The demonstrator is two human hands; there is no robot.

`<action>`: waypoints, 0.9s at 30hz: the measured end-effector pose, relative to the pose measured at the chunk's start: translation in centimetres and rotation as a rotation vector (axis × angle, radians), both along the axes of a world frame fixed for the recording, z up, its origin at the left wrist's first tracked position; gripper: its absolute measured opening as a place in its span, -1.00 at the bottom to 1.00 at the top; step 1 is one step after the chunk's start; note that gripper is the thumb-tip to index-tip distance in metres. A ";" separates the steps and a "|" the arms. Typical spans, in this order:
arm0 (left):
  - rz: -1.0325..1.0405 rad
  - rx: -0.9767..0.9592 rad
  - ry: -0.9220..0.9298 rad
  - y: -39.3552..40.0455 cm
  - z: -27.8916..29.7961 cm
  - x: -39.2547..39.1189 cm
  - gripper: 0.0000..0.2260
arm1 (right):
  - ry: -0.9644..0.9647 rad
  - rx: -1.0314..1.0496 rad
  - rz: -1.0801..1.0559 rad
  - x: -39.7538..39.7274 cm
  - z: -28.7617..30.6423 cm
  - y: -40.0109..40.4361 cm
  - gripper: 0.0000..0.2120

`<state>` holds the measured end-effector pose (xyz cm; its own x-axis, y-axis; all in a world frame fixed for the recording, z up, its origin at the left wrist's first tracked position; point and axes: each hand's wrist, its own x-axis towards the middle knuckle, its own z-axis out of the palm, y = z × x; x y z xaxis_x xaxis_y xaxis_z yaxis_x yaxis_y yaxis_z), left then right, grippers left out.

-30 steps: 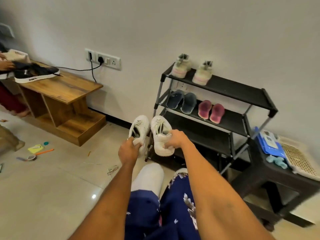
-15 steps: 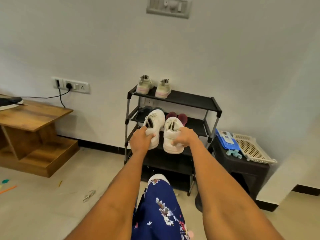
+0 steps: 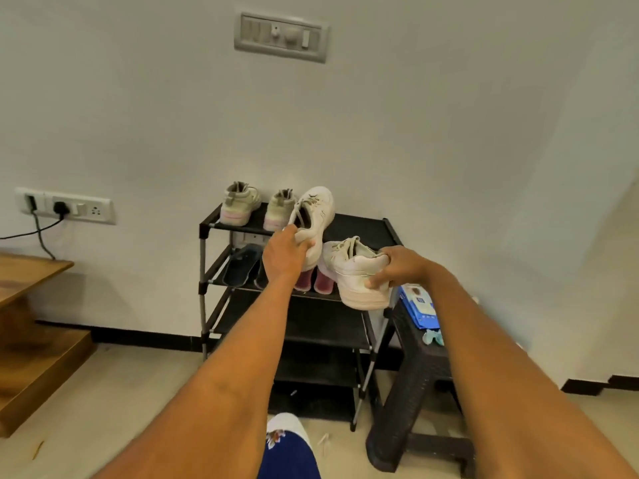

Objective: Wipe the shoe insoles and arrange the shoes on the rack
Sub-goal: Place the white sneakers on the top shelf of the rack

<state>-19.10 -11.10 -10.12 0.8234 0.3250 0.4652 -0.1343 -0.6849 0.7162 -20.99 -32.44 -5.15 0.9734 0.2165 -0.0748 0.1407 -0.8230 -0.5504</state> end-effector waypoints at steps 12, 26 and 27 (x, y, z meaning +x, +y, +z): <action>0.034 0.018 0.075 -2.2 0.3 2.2 -0.73 | 0.054 -0.061 0.015 0.7 1.6 -0.7 -0.72; 0.086 0.003 0.104 -0.7 0.8 -6.0 -0.71 | -0.013 -0.027 -0.010 -5.9 1.6 3.2 -0.62; 0.087 0.005 0.104 -0.7 1.1 -6.3 -0.70 | -0.030 -0.026 -0.018 -6.1 1.7 3.2 -0.63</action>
<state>-25.40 -11.78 -9.03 0.8359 0.3950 0.3811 0.0003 -0.6946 0.7194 -27.07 -29.22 -3.47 0.9790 0.1976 -0.0508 0.1423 -0.8397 -0.5241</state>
